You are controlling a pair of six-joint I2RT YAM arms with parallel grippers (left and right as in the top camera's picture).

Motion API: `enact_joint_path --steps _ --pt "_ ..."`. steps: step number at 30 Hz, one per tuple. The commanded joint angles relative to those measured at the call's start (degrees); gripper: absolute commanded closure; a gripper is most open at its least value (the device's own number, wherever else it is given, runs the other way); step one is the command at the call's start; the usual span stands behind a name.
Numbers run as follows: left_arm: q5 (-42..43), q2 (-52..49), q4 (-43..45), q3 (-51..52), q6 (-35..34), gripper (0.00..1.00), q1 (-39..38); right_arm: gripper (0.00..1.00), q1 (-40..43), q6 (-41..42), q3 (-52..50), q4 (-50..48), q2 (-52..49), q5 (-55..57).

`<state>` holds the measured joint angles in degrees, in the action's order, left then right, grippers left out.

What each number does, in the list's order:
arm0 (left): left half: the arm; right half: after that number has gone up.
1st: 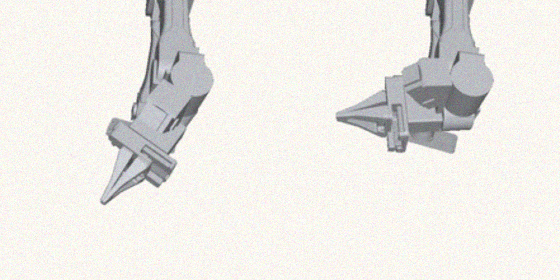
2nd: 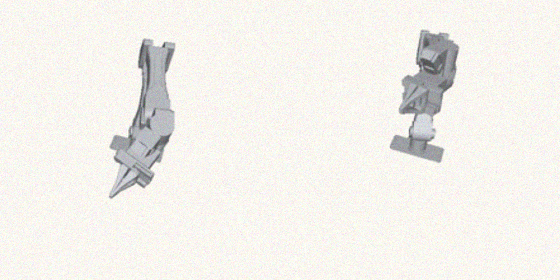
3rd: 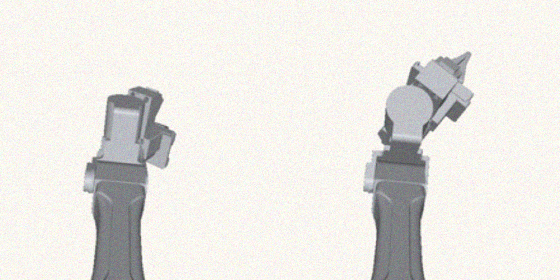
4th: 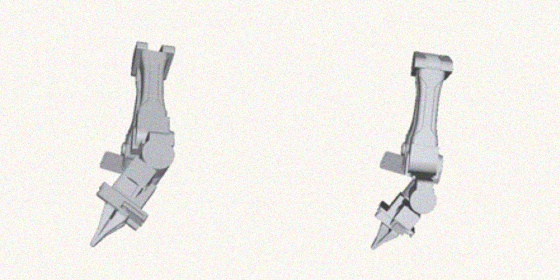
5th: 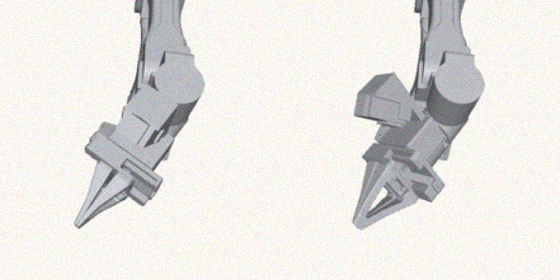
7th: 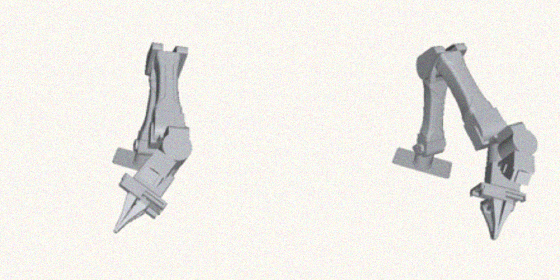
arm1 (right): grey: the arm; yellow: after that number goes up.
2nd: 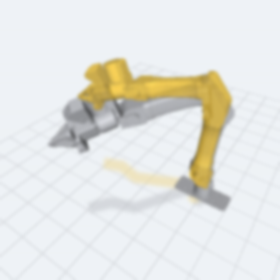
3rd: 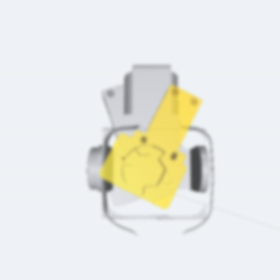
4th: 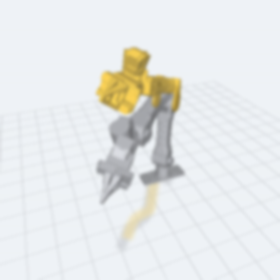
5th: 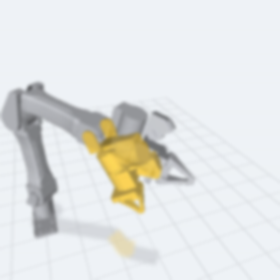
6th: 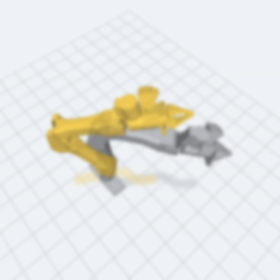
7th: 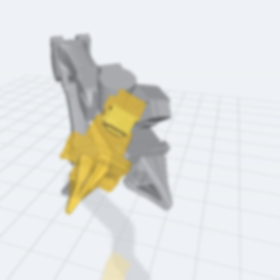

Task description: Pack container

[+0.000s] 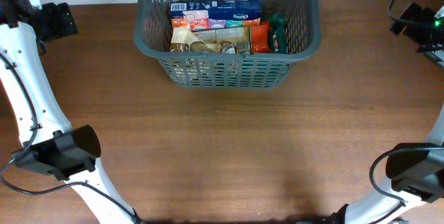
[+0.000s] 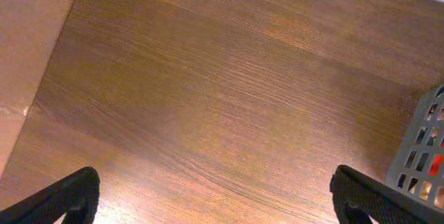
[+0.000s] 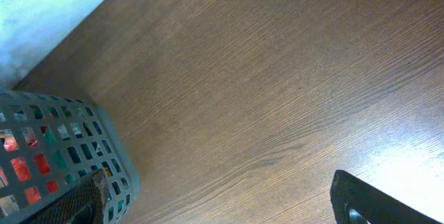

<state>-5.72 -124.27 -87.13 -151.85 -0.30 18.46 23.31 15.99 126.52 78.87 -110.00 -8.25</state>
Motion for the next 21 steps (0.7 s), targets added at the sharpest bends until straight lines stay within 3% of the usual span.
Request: enact_joint_path --steps 1,12,21 --pt "0.98 -0.5 -0.13 0.07 -0.79 0.01 0.09 0.01 -0.09 -0.57 0.07 -0.15 -0.2 -0.13" --pt "0.98 -0.5 -0.13 0.07 -0.81 0.01 0.09 0.01 -1.25 -0.57 0.07 -0.17 4.66 -0.11" --pt "0.98 -0.5 -0.13 0.07 -0.79 0.01 0.09 0.01 -13.64 -0.57 0.07 -0.15 12.83 -0.13"
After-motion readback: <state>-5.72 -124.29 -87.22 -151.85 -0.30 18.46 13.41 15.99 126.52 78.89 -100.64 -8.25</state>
